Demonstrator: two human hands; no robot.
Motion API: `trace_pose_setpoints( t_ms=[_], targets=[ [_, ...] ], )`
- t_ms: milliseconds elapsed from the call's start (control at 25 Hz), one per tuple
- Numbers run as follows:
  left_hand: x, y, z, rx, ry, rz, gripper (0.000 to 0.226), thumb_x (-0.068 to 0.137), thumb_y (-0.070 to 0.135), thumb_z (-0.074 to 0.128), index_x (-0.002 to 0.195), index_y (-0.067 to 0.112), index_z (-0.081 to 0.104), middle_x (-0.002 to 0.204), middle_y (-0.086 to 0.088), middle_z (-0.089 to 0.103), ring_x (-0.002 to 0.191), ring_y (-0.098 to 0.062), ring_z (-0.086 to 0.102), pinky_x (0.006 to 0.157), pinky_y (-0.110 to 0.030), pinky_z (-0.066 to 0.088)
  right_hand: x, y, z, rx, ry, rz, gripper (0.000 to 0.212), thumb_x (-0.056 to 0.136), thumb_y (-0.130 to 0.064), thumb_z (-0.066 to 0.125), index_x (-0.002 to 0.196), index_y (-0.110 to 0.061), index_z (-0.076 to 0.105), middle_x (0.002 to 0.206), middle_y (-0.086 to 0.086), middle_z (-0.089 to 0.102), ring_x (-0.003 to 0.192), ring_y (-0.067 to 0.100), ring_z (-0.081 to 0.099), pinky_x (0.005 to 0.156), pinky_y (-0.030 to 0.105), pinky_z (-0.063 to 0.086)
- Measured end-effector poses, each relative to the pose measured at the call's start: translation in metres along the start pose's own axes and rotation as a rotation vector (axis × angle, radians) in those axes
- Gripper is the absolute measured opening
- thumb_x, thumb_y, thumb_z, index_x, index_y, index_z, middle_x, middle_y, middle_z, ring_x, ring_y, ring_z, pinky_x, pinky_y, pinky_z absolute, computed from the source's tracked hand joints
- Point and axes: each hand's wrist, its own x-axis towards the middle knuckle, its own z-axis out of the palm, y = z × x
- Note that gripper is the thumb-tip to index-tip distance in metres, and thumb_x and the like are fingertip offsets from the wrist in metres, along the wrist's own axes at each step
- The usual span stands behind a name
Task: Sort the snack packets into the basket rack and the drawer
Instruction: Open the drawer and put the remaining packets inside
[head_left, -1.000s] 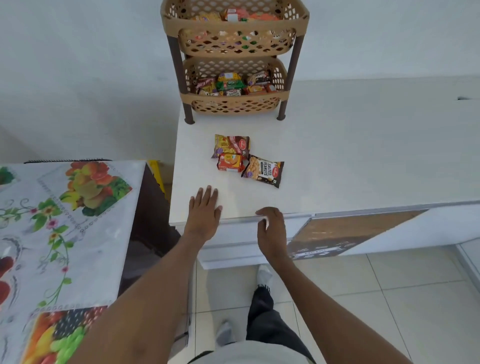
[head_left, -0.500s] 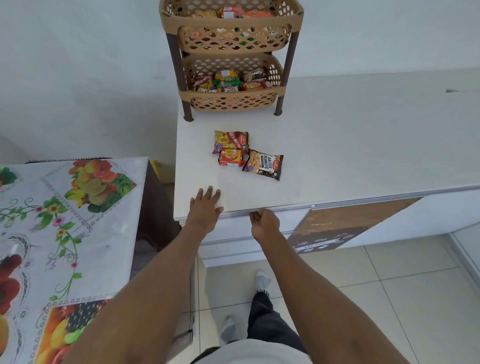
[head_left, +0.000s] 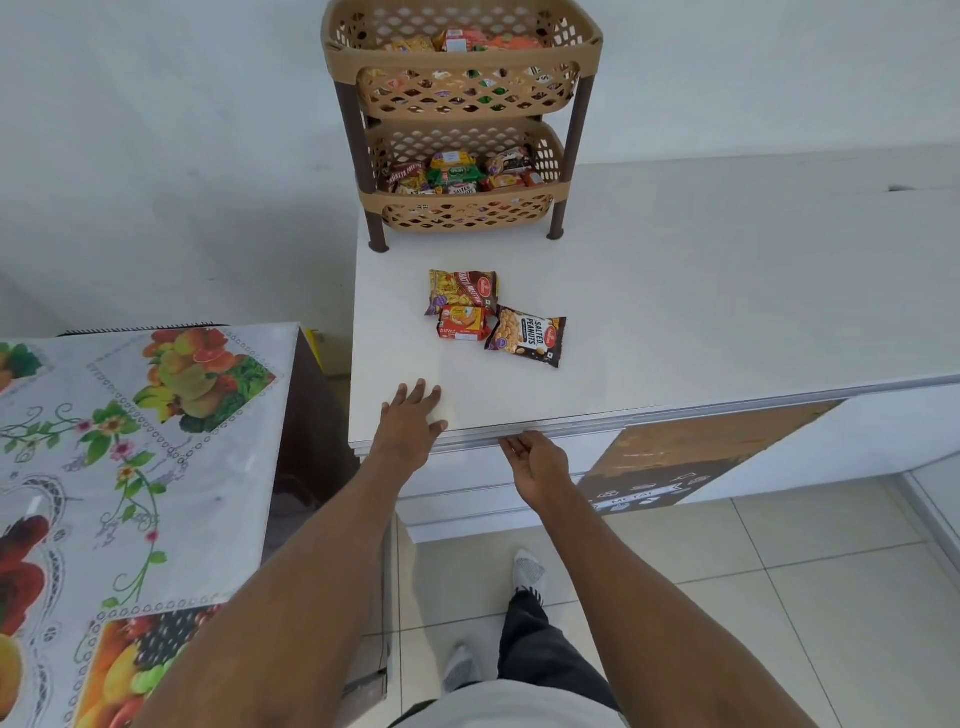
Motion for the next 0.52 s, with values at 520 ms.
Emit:
trace_pose_setpoints(
  t_ms=[520],
  targets=[
    [0.001, -0.002, 0.001, -0.011, -0.006, 0.004, 0.063, 0.113, 0.035, 0.042, 0.170, 0.024, 0.015, 0.179, -0.003, 0.003, 0.166, -0.030, -0.002, 0.132, -0.051, 0.007, 0.001, 0.002, -0.016, -0.128, 0.007, -0.006, 0.017, 0.109, -0.008, 0.048, 0.123, 0.001, 0.048, 0.097, 0.020, 0.063, 0.087, 0.028, 0.065, 0.111, 0.051, 0.048]
  ],
)
